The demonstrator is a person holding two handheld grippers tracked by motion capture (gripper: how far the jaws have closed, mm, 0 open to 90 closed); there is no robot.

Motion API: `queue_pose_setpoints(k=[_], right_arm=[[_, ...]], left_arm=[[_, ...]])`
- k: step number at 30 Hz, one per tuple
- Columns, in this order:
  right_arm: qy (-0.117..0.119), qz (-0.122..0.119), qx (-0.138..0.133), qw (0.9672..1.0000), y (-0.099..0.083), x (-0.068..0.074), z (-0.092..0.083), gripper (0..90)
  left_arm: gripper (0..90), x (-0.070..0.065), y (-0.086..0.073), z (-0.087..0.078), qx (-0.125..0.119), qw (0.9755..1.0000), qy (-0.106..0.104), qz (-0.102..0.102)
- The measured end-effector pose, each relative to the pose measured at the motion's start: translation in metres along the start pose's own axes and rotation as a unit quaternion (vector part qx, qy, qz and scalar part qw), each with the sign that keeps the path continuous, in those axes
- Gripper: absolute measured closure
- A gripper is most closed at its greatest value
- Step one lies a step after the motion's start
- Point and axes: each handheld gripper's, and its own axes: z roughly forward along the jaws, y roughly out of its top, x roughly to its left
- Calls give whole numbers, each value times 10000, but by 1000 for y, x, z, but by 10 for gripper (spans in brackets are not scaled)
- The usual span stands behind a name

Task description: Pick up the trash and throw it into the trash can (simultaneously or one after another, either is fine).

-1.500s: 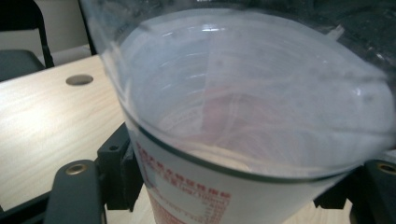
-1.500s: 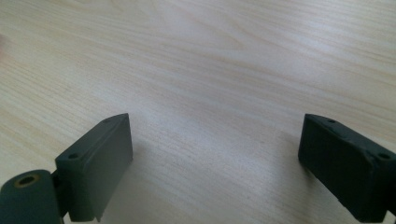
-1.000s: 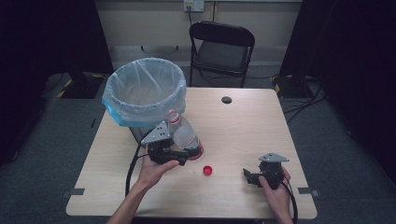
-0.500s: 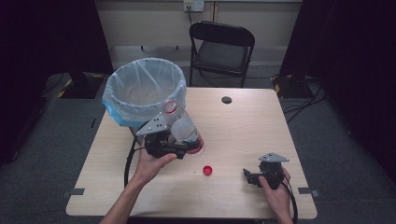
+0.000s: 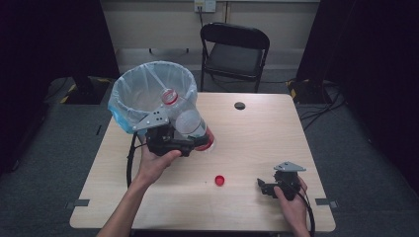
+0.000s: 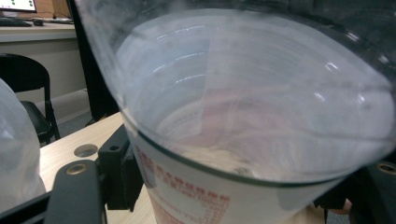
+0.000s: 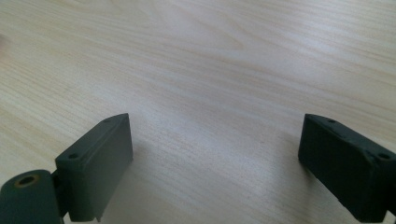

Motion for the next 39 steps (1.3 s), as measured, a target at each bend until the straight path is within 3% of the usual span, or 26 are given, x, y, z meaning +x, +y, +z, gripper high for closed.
queue_pose_setpoints(k=[8, 15, 30, 39], right_arm=[[-1, -1, -1, 10000, 0, 0, 0, 91], [0, 2, 1, 10000, 0, 0, 0, 91], [0, 0, 0, 10000, 0, 0, 0, 91], [0, 0, 0, 10000, 0, 0, 0, 91]], left_arm=[[269, 1, 22, -4, -188, 9998, -79, 71], [270, 5, 32, -4, -242, 9996, -90, 81], [270, 18, 58, -13, -537, 9985, 8, 90], [271, 33, 70, -20, -667, 9976, 135, 90]])
